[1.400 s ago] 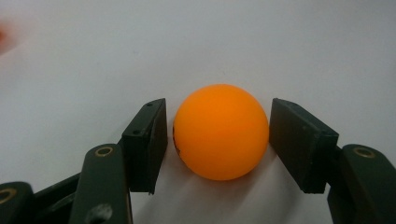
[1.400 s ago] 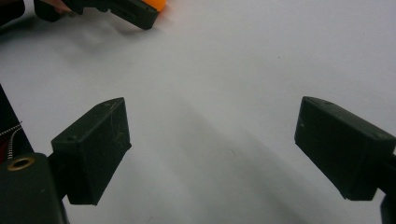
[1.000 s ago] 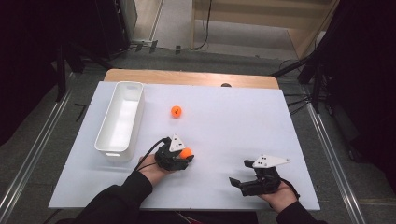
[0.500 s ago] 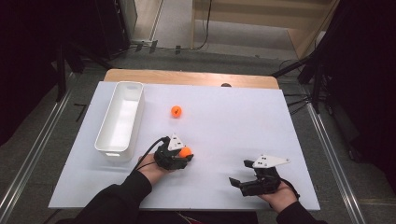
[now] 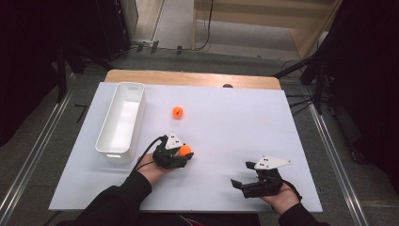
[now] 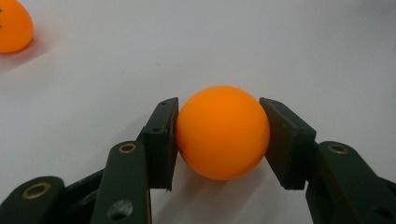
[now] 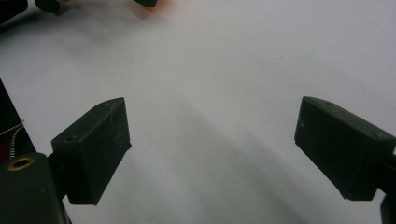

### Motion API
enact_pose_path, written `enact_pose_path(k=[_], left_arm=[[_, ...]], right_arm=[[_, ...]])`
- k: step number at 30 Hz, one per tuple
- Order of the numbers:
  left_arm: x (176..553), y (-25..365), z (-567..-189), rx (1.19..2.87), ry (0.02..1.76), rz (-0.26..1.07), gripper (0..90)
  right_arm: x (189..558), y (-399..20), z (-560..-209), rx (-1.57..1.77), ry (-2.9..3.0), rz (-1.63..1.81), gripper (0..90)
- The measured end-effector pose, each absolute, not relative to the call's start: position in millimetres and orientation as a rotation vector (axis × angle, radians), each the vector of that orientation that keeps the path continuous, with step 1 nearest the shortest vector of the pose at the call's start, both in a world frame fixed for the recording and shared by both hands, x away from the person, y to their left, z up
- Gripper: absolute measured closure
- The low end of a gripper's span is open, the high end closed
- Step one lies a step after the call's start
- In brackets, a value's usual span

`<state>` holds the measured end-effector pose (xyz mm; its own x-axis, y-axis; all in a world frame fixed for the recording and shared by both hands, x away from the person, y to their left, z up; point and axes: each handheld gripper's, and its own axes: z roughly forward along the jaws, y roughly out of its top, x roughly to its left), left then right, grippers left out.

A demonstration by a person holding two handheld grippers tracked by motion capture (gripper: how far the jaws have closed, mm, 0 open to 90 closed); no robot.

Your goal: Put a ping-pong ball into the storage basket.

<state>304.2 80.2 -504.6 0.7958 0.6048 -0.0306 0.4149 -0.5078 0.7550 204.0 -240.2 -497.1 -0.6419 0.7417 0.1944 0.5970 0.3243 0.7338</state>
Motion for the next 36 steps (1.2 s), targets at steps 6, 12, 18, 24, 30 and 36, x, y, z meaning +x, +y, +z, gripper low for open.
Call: enact_pose_path(k=[6, 12, 18, 24, 30, 36], left_arm=[[304, 81, -503, 2.166, 0.743, 0.301, 50.5], [303, 82, -499, 2.142, 0.737, 0.298, 50.6], [301, 82, -497, 2.118, 0.732, 0.299, 50.6], [300, 83, -495, 2.107, 0.715, 0.306, 50.6], [299, 83, -494, 2.097, 0.708, 0.314, 50.6], [299, 85, -491, 2.056, 0.699, 0.318, 50.6]], right_arm=[[204, -240, -497, 1.226, 2.411, 1.214, 9.0], [204, -240, -498, 1.222, 2.412, 1.214, 9.0], [204, -240, -498, 1.226, 2.413, 1.211, 9.0], [204, -239, -498, 1.23, 2.416, 1.21, 9.1], [204, -239, -498, 1.229, 2.416, 1.21, 9.0], [204, -240, -498, 1.225, 2.414, 1.213, 9.0]])
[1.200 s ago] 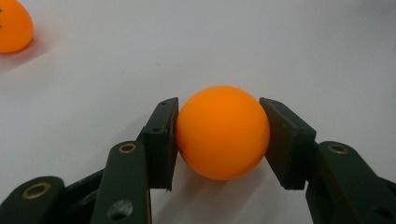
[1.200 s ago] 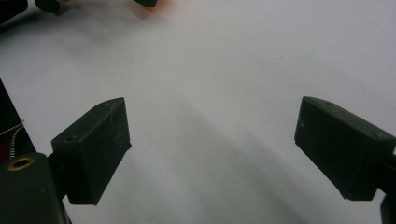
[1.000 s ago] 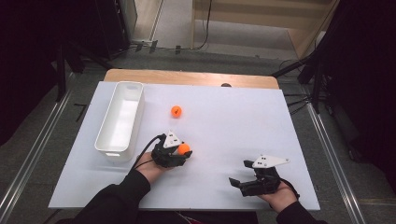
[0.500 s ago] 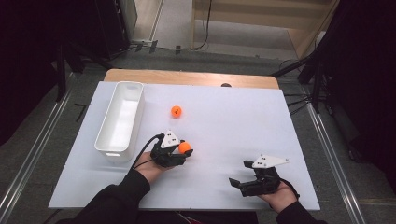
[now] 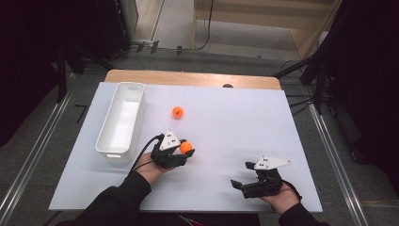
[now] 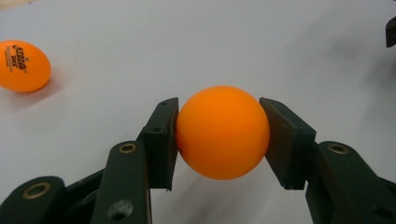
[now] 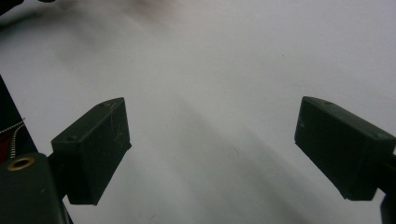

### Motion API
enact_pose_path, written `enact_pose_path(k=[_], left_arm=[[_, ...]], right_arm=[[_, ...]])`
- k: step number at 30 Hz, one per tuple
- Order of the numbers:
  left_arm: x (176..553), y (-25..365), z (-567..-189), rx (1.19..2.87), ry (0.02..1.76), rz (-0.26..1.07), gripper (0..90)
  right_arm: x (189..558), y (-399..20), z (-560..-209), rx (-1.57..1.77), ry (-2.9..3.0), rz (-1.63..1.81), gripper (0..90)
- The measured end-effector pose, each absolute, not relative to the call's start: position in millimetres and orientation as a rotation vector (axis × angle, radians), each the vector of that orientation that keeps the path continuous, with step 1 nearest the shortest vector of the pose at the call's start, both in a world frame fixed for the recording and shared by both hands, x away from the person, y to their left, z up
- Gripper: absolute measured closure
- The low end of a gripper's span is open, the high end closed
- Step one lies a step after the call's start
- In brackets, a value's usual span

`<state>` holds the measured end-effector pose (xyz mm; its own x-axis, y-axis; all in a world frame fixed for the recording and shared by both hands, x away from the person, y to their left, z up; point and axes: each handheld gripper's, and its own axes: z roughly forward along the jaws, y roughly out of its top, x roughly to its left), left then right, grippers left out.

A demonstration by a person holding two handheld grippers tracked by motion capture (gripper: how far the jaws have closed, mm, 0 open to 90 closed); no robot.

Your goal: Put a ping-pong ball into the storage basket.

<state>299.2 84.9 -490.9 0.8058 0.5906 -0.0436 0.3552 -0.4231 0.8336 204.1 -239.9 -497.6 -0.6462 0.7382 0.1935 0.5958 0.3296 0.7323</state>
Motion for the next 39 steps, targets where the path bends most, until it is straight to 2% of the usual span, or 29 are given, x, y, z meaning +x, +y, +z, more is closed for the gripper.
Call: enact_pose_path(k=[22, 39], left_arm=[[295, 95, -474, 1.957, 0.714, 0.296, 50.5], [291, 105, -459, 1.947, 0.713, 0.304, 50.5]], right_arm=[[204, -240, -497, 1.209, 2.401, 1.236, 9.1], [204, -240, -498, 1.206, 2.407, 1.226, 9.0]])
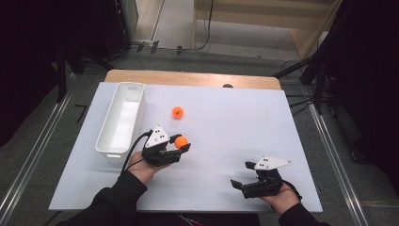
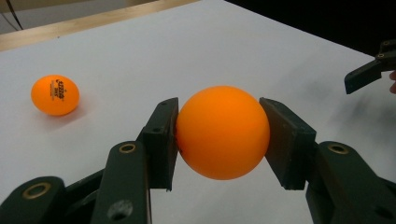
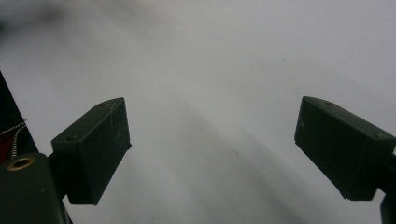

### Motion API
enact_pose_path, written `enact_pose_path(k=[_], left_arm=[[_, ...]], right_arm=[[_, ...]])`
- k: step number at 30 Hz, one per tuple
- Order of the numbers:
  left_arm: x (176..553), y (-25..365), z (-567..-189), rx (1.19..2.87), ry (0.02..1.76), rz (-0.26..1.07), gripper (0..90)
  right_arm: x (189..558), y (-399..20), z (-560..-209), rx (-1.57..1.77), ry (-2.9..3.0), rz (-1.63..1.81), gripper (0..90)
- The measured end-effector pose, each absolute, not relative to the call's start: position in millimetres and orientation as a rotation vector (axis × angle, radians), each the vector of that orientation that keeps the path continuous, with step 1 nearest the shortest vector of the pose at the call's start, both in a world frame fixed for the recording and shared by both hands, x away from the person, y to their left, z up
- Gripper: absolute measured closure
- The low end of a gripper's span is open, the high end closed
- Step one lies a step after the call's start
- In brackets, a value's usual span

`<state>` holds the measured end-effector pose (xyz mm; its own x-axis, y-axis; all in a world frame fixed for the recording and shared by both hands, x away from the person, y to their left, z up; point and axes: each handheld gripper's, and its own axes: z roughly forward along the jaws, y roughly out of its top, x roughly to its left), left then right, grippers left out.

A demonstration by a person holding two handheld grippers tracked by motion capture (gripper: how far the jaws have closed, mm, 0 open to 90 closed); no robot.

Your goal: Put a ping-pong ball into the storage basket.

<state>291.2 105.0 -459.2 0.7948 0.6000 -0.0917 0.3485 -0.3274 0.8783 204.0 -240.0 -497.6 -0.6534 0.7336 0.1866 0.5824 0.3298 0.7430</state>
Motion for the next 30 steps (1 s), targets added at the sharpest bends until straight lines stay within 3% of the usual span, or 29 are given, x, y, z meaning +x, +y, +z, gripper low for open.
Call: enact_pose_path(k=[30], left_arm=[[295, 119, -436, 1.962, 0.775, 0.319, 50.6]], right_arm=[[204, -239, -498, 1.206, 2.411, 1.216, 9.1]])
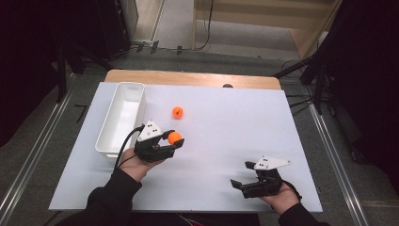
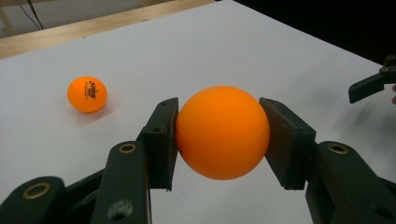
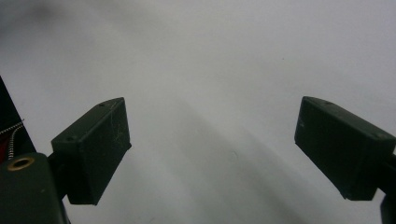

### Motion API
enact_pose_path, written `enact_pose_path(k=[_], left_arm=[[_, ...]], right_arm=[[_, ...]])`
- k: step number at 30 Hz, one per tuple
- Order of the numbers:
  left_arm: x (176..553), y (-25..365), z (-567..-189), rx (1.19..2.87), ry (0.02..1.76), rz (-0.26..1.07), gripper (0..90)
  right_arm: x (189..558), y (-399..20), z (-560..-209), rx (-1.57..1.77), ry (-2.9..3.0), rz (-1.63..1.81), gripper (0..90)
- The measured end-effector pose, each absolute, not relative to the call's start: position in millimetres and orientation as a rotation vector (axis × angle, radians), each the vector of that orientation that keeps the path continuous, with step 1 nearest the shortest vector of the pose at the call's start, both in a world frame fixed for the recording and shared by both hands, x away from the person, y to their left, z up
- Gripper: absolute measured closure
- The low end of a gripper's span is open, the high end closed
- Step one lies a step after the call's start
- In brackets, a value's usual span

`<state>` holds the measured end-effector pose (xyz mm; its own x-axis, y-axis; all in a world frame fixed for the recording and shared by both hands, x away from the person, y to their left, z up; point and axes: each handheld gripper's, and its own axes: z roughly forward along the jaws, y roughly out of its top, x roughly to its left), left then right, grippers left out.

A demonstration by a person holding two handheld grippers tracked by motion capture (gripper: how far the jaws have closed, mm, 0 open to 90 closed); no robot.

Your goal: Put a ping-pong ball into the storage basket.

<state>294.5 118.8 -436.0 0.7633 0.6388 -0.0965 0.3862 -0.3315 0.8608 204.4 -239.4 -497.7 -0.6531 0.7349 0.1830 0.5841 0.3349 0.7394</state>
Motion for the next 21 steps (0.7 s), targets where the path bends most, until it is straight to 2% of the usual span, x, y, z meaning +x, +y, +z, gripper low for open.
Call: enact_pose_path(k=[21], left_arm=[[299, 138, -418, 1.933, 0.878, 0.385, 50.5]], right_arm=[[205, -240, -498, 1.235, 2.399, 1.212, 9.0]])
